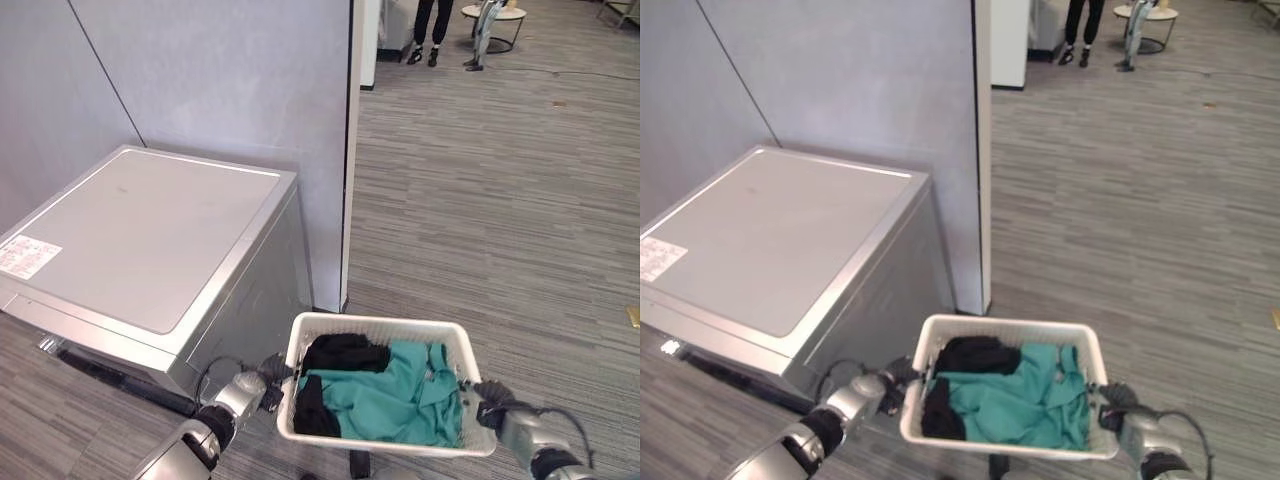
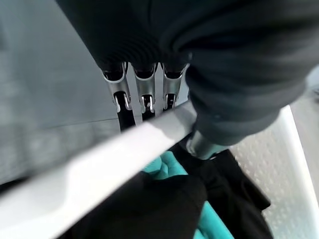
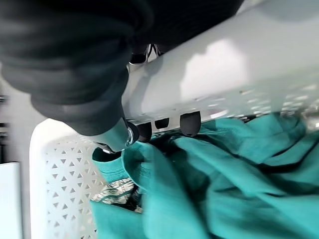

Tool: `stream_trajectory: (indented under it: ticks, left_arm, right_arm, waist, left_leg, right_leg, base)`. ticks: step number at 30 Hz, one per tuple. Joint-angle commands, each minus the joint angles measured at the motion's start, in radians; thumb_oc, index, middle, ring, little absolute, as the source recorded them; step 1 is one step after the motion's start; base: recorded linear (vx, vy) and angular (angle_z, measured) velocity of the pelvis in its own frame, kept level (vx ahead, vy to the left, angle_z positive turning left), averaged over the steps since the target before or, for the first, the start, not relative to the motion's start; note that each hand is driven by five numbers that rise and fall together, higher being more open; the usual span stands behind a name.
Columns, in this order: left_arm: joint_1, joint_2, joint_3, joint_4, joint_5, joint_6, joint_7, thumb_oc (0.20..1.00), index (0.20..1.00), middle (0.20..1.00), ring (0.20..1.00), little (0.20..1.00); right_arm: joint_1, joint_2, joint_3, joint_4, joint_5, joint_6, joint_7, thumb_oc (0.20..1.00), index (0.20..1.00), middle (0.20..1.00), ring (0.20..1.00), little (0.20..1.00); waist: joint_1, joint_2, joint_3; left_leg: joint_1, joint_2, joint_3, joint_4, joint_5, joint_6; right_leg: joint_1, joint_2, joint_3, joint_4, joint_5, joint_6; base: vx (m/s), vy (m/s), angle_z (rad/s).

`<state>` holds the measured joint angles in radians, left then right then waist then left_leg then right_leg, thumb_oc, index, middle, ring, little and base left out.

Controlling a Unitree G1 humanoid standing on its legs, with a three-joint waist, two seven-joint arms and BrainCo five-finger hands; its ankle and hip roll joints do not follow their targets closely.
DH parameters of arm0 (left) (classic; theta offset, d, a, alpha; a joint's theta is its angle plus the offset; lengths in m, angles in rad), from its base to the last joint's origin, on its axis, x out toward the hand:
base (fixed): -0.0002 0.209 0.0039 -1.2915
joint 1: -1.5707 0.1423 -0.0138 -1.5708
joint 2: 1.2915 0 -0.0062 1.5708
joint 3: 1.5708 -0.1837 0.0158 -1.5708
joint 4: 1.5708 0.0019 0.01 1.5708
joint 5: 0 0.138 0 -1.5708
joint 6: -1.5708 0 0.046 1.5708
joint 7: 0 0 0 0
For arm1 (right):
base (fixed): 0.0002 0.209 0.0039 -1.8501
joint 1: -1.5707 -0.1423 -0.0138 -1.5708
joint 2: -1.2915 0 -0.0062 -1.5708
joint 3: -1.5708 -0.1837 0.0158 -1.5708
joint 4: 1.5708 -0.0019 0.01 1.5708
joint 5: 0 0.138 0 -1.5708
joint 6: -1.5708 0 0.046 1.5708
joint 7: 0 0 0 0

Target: Grab the laundry basket,head to the washer,open it,put in the laundry and shut it.

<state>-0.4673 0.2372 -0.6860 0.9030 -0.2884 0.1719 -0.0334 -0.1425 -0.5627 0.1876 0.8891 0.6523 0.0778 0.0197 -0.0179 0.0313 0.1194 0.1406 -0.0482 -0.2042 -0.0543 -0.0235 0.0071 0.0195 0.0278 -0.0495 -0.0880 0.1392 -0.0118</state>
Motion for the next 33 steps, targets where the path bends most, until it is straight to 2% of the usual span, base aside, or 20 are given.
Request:
stream_trajectory:
  ticks: [1, 6, 8, 9, 12, 13, 14, 15, 19, 23, 25, 27, 29, 30, 33]
  left_arm:
    - [-0.162, -0.035, -0.045, -0.038, 0.082, -0.061, -0.121, 0.2, 0.2, 0.2, 0.2, 0.2]
    - [-0.298, -0.069, -0.13, -0.045, 0.123, -0.052, -0.152, 0.2, 0.2, 0.2, 0.2, 0.2]
    - [-0.319, -0.071, -0.139, -0.052, 0.12, -0.051, -0.157, 0.2, 0.2, 0.2, 0.2, 0.2]
    - [-0.356, -0.065, -0.146, -0.064, 0.09, -0.049, -0.161, 0.2, 0.2, 0.2, 0.2, 0.2]
    - [-0.427, -0.021, -0.161, -0.084, 0.03, -0.045, -0.165, 0.2, 0.2, 0.2, 0.2, 0.2]
    - [-0.428, -0.021, -0.161, -0.084, 0.029, -0.045, -0.165, 0.2, 0.2, 0.2, 0.2, 0.2]
    - [-0.464, 0.015, -0.172, -0.104, -0.009, -0.046, -0.167, 0.2, 0.2, 0.2, 0.2, 0.2]
    - [-0.464, 0.015, -0.172, -0.104, -0.009, -0.045, -0.167, 0.2, 0.2, 0.2, 0.2, 0.2]
    - [-0.514, 0.1, -0.198, -0.153, -0.082, -0.046, -0.18, 0.2, 0.2, 0.2, 0.2, 0.2]
    - [-0.55, 0.171, -0.227, -0.219, -0.148, -0.053, -0.19, 0.2, 0.2, 0.2, 0.2, 0.2]
    - [-0.59, 0.19, -0.25, -0.258, -0.2, -0.059, -0.193, 0.2, 0.2, 0.2, 0.2, 0.2]
    - [-0.61, 0.2, -0.266, -0.268, -0.209, -0.059, -0.201, 0.2, 0.2, 0.2, 0.2, 0.2]
    - [-0.65, 0.235, -0.301, -0.282, -0.245, -0.067, -0.196, 0.2, 0.2, 0.2, 0.2, 0.2]
    - [-0.676, 0.273, -0.326, -0.325, -0.264, -0.071, -0.208, 0.2, 0.2, 0.2, 0.2, 0.2]
    - [-0.727, 0.312, -0.364, -0.343, -0.279, -0.075, -0.212, 0.2, 0.2, 0.2, 0.2, 0.2]
  right_arm:
    - [0.009, -0.097, -0.087, -0.146, 0.008, -0.05, 0.05, 0.2, 0.2, 0.2, 0.2, 0.2]
    - [-0.021, -0.227, -0.088, -0.192, 0.053, -0.027, 0.106, 0.2, 0.2, 0.2, 0.2, 0.2]
    - [-0.018, -0.245, -0.089, -0.21, 0.067, -0.021, 0.114, 0.2, 0.2, 0.2, 0.2, 0.2]
    - [-0.008, -0.301, -0.092, -0.269, 0.088, -0.007, 0.139, 0.2, 0.2, 0.2, 0.2, 0.2]
    - [0.014, -0.435, -0.086, -0.398, 0.135, 0.02, 0.19, 0.2, 0.2, 0.2, 0.2, 0.2]
    - [0.015, -0.436, -0.087, -0.398, 0.135, 0.02, 0.19, 0.2, 0.2, 0.2, 0.2, 0.2]
    - [0.031, -0.518, -0.076, -0.477, 0.152, 0.029, 0.227, 0.2, 0.2, 0.2, 0.2, 0.2]
    - [0.032, -0.518, -0.076, -0.478, 0.152, 0.029, 0.227, 0.2, 0.2, 0.2, 0.2, 0.2]
    - [0.083, -0.667, -0.073, -0.625, 0.187, 0.047, 0.292, 0.2, 0.2, 0.2, 0.2, 0.2]
    - [0.118, -0.78, -0.118, -0.727, 0.235, 0.034, 0.314, 0.2, 0.2, 0.2, 0.2, 0.2]
    - [0.15, -0.837, -0.174, -0.742, 0.263, 0.021, 0.308, 0.2, 0.2, 0.2, 0.2, 0.2]
    - [0.16, -0.85, -0.194, -0.75, 0.283, 0.021, 0.317, 0.2, 0.2, 0.2, 0.2, 0.2]
    - [0.139, -0.882, -0.194, -0.743, 0.322, 0.015, 0.328, 0.2, 0.2, 0.2, 0.2, 0.2]
    - [0.169, -0.908, -0.239, -0.762, 0.332, 0.013, 0.335, 0.2, 0.2, 0.2, 0.2, 0.2]
    - [0.199, -0.93, -0.3, -0.76, 0.359, 0.011, 0.328, 0.2, 0.2, 0.2, 0.2, 0.2]
  waist:
    - [-0.003, -0.031, -0.056]
    - [-0.015, -0.034, -0.06]
    - [-0.016, -0.035, -0.059]
    - [-0.021, -0.039, -0.06]
    - [-0.03, -0.04, -0.057]
    - [-0.03, -0.04, -0.057]
    - [-0.033, -0.04, -0.055]
    - [-0.033, -0.04, -0.055]
    - [-0.037, -0.041, -0.05]
    - [-0.045, -0.046, -0.024]
    - [-0.07, -0.053, -0.014]
    - [-0.069, -0.053, -0.015]
    - [-0.066, -0.059, -0.023]
    - [-0.068, -0.062, -0.028]
    - [-0.065, -0.061, -0.028]
  left_leg:
    - [-0.097, 0.025, 0.087, 0.05, -0.005, -0.033]
    - [-0.091, 0.026, 0.089, 0.06, -0.013, -0.037]
    - [-0.09, 0.027, 0.091, 0.063, -0.013, -0.039]
    - [-0.088, 0.028, 0.093, 0.066, -0.015, -0.042]
    - [-0.087, 0.033, 0.091, 0.067, -0.008, -0.053]
    - [-0.086, 0.033, 0.091, 0.067, -0.008, -0.053]
    - [-0.09, 0.034, 0.088, 0.065, -0.002, -0.059]
    - [-0.09, 0.034, 0.088, 0.065, -0.002, -0.059]
    - [-0.099, 0.035, 0.078, 0.068, 0.007, -0.071]
    - [-0.149, 0.022, 0.076, 0.135, 0.009, -0.091]
    - [-0.19, 0.055, 0.151, 0.177, 0.013, -0.101]
    - [-0.188, 0.067, 0.15, 0.176, 0.011, -0.105]
    - [-0.18, 0.075, 0.104, 0.171, 0.007, -0.109]
    - [-0.179, 0.1, 0.078, 0.15, 0.026, -0.119]
    - [-0.177, 0.123, 0.037, 0.115, 0.047, -0.128]
  right_leg:
    - [0.079, -0.004, 0.131, 0.036, -0.204, 0.084]
    - [0.086, -0.003, 0.126, 0.048, -0.209, 0.085]
    - [0.086, -0.003, 0.126, 0.05, -0.21, 0.085]
    - [0.089, -0.001, 0.125, 0.054, -0.211, 0.085]
    - [0.091, 0.001, 0.118, 0.055, -0.21, 0.086]
    - [0.091, 0.001, 0.118, 0.055, -0.21, 0.086]
    - [0.091, 0.003, 0.114, 0.052, -0.21, 0.087]
    - [0.091, 0.003, 0.114, 0.052, -0.21, 0.087]
    - [0.09, 0.004, 0.099, 0.051, -0.212, 0.087]
    - [0.082, -0.008, 0.071, 0.059, -0.217, 0.086]
    - [0.068, -0.024, 0.043, 0.086, -0.225, 0.082]
    - [0.066, -0.024, 0.039, 0.09, -0.226, 0.079]
    - [0.065, -0.026, 0.045, 0.09, -0.218, 0.081]
    - [0.058, -0.03, 0.038, 0.094, -0.218, 0.086]
    - [0.048, -0.037, 0.037, 0.104, -0.222, 0.094]
  base:
    - [0.0, 0.0, 0.0]
    - [-0.01, -0.001, -0.02]
    - [-0.01, -0.009, -0.1]
    - [-0.01, -0.028, -0.09]
    - [-0.01, -0.026, -0.02]
    - [-0.02, -0.032, -0.01]
    - [0.0, 0.0, 0.0]
    - [-0.02, -0.031, 0.01]
    - [-0.01, -0.03, 0.02]
    - [-0.06, -0.017, 0.14]
    - [-0.08, 0.028, 0.7]
    - [-0.02, 0.026, 0.72]
    - [-0.01, 0.069, 0.37]
    - [-0.02, 0.074, 0.02]
    - [0.0, 0.085, -0.02]
